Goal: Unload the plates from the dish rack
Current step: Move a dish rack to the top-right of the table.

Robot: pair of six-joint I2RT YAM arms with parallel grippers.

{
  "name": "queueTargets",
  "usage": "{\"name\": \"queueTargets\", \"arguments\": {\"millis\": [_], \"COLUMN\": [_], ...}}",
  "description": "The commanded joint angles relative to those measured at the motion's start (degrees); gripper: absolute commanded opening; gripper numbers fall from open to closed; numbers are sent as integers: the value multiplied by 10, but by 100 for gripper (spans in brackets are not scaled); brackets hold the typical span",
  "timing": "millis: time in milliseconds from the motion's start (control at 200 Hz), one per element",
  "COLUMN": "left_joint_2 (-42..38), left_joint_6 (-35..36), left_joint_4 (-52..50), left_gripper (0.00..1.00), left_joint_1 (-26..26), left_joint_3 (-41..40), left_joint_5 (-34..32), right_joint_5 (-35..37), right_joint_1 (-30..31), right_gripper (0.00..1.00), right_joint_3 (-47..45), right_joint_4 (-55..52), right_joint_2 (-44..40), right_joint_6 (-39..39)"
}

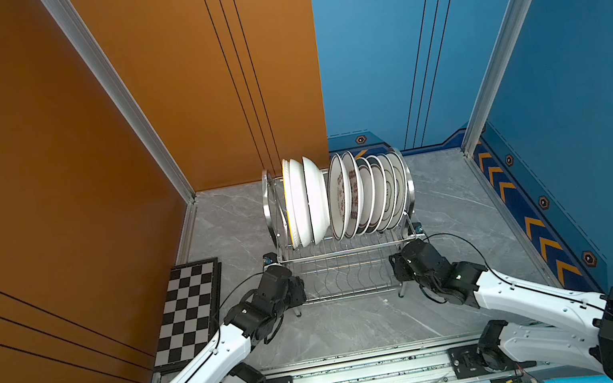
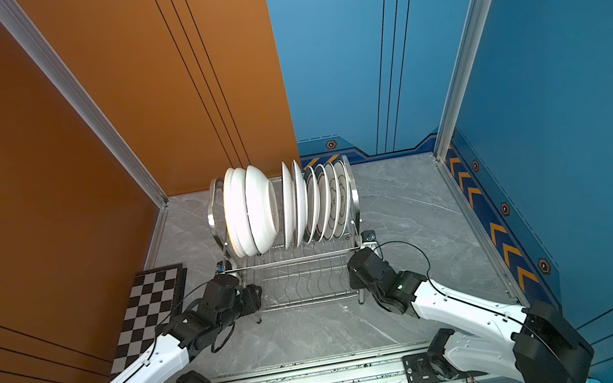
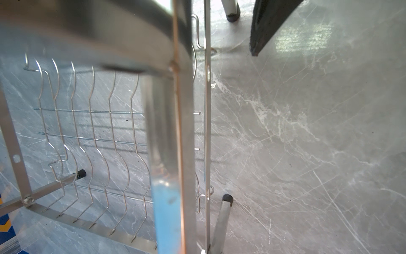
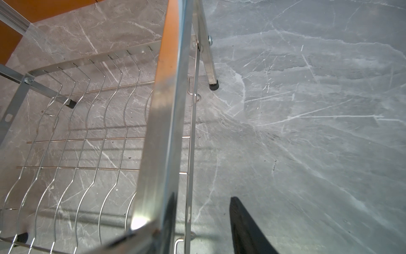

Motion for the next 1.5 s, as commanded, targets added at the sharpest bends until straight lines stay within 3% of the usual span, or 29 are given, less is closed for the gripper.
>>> {"name": "queueTargets", "arguments": {"millis": [0, 531, 796, 1156, 1497], "left_joint_2": [13, 135, 201, 316, 411], "left_joint_6": [12, 41, 63, 72, 90], "left_joint_4": [21, 103, 142, 201, 220], "left_gripper": [57, 49, 47, 44, 44], "left_joint_1": [-5, -2, 10, 12, 10], "left_joint_3": [-6, 35, 68, 144, 231], "left_joint_5": [-15, -16, -4, 9, 24], "right_joint_5": [30, 14, 16, -44, -130], "right_joint_1": [-37, -88, -121, -225, -303], "right_gripper": [43, 27, 24, 20, 20], "right_joint_3": [-22, 4, 23, 49, 111], "right_joint_4": [-8, 6, 11, 34, 74], "right_joint_2": [9, 54, 88, 126, 227], "right_joint_6": [-6, -49, -71, -121, -149]}}
